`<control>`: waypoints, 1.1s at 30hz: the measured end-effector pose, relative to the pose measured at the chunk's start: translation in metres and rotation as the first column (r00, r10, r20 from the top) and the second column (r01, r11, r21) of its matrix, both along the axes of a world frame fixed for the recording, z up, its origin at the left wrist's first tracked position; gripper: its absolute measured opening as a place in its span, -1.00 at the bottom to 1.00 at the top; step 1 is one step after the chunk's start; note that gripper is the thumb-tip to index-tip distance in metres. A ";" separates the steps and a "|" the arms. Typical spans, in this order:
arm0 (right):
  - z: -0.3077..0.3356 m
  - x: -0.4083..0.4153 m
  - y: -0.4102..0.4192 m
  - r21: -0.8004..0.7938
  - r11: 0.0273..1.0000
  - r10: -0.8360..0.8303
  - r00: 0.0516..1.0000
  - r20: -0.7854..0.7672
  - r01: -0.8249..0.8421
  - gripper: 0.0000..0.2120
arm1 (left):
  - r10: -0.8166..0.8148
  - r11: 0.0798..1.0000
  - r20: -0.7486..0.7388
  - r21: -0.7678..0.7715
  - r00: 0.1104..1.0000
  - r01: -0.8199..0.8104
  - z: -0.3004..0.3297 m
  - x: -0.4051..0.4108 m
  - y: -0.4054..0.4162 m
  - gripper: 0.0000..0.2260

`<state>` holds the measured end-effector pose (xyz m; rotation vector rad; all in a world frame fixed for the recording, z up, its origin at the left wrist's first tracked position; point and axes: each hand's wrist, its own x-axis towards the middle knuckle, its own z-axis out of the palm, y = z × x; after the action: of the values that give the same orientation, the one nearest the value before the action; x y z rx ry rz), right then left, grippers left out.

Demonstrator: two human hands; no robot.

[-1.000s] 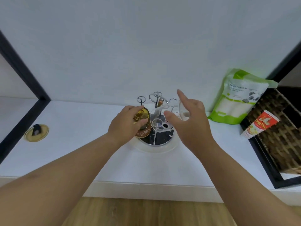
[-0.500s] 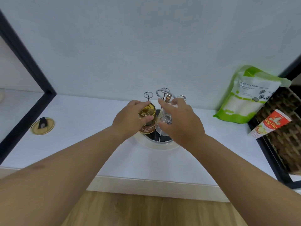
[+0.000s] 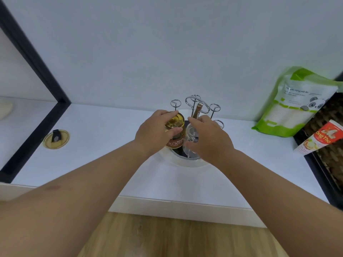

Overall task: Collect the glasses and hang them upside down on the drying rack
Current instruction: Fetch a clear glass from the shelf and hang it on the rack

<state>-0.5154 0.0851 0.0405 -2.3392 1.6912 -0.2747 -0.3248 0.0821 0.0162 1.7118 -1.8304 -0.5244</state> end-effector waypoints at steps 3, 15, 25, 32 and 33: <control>-0.005 0.001 -0.001 0.005 1.000 -0.012 1.000 0.003 0.012 -0.33 | 0.003 1.000 0.004 0.002 1.000 -0.003 0.001 0.000 0.000 -0.50; -0.008 0.000 -0.002 -0.002 1.000 -0.001 1.000 0.013 0.001 -0.27 | -0.007 1.000 0.030 0.008 1.000 0.006 0.002 -0.002 0.000 -0.51; 0.004 -0.008 0.010 0.009 1.000 0.028 0.997 0.065 -0.029 -0.08 | -0.001 0.997 0.019 0.077 1.000 0.000 0.002 -0.004 -0.001 -0.51; 0.015 -0.041 0.017 -0.065 0.997 0.036 0.996 0.076 -0.032 -0.11 | 0.037 0.995 -0.018 0.093 0.999 -0.036 0.006 0.002 -0.003 -0.51; 0.015 -0.045 0.017 -0.062 0.997 0.040 0.997 0.059 -0.036 -0.12 | 0.054 0.995 -0.026 0.086 0.998 -0.051 0.006 0.002 -0.002 -0.52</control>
<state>-0.5602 0.1025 0.0556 -2.3785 1.6308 -0.3910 -0.3225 0.0803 0.0224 1.7945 -1.7612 -0.6099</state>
